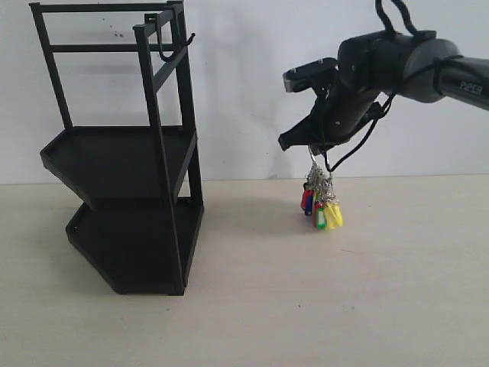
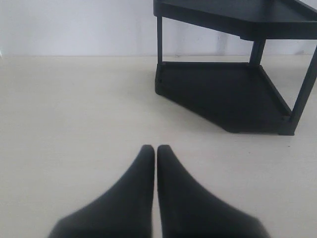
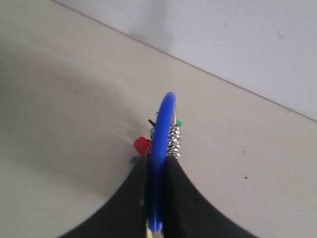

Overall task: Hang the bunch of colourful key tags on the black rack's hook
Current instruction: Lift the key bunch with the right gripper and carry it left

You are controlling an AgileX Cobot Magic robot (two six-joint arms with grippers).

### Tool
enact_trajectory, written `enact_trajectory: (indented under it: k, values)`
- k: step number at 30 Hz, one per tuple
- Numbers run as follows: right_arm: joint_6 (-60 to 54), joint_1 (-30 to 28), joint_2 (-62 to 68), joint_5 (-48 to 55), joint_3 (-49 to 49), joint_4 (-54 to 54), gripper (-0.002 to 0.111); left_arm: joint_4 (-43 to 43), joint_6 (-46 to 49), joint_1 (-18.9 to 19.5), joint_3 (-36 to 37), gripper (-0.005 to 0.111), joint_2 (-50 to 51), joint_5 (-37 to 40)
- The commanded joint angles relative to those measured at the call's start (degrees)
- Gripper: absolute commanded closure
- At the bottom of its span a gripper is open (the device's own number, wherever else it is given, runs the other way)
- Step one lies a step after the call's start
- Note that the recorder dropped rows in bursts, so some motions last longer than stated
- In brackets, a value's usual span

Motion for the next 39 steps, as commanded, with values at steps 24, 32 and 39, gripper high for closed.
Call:
enact_trajectory:
  k: [24,32,39]
  values:
    - [-25.0,0.1,-41.6,-9.7,46.8,49.7,0.108,-0.4,-0.6,0.2,-0.1,0.102,-0.1,-0.8]
    - [-32.1,0.5,-47.8,-18.7,47.1,66.0,0.108,-0.4,-0.6,0.2,-0.1,0.102,-0.1,-0.8]
    - [-36.1,4.5,-48.2,-14.2,47.1,61.8,0.108,-0.4,-0.6,0.2,-0.1,0.102,-0.1,-0.8]
